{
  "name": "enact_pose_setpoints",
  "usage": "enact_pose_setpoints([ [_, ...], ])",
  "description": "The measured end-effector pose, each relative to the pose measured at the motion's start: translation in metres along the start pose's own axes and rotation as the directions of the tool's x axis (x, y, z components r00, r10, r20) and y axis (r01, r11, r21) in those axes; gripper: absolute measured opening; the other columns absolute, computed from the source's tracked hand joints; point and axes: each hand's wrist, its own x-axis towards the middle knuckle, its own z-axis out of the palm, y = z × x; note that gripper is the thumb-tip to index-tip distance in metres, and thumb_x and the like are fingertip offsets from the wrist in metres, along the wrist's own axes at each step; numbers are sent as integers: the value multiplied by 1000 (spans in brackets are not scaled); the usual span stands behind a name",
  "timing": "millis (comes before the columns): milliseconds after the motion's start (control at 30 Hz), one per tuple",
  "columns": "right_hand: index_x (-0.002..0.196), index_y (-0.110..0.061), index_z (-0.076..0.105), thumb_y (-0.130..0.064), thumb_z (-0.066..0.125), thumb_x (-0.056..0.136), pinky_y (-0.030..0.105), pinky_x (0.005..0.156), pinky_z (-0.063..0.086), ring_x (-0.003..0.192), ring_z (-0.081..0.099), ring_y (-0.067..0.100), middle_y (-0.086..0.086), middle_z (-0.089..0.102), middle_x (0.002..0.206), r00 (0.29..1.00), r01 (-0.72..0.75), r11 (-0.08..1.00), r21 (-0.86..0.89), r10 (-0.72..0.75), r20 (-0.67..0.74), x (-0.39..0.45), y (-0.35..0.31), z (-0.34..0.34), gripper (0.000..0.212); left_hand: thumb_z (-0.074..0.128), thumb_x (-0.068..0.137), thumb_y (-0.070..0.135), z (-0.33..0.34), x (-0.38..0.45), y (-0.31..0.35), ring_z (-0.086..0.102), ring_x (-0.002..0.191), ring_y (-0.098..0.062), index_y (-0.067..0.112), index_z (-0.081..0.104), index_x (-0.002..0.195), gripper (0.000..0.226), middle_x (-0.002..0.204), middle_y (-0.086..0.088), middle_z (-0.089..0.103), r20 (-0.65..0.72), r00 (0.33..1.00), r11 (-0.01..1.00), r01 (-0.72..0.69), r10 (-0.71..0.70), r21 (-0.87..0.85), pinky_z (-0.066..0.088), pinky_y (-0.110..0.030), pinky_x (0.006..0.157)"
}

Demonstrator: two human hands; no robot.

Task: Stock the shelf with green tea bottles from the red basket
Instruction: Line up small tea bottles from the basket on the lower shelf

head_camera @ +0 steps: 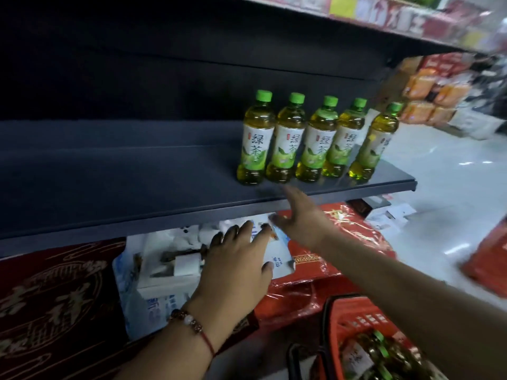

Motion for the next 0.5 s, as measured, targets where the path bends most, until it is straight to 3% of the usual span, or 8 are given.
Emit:
enact_pose_setpoints([
  [100,158,-23,13,-40,58,96,30,119,9,152,9,22,1,11,166,992,34,971,-239,-4,124,-59,31,-11,79,45,98,44,12,-6,25,35,140,-21,31,30,151,57,156,2,34,54,995,996,-84,84,9,29,-38,112],
  [200,158,-29,6,-42,56,96,29,110,-7,153,-2,24,-2,3,166,986,-2,944,-329,56,155,-117,66,-14,81,46,98,45,25,-14,55,33,142,-22,31,28,153,60,158,1,31,112,980,986,-167,165,7,27,-38,114],
  [333,158,-30,2,-40,54,97,31,112,-9,153,-5,23,-2,0,166,967,-96,918,-384,178,184,-178,109,-14,81,47,99,46,54,-22,100,23,148,-24,30,21,156,65,164,-4,20,234,927,954,-301,293,0,24,-40,119],
  [500,158,-26,0,-37,52,97,39,121,-1,153,-2,28,4,0,166,908,-211,892,-400,331,258,-236,151,-2,81,47,99,47,103,-37,148,14,151,-29,29,13,158,71,167,-10,7,431,799,877,-479,419,35,14,-44,122],
])
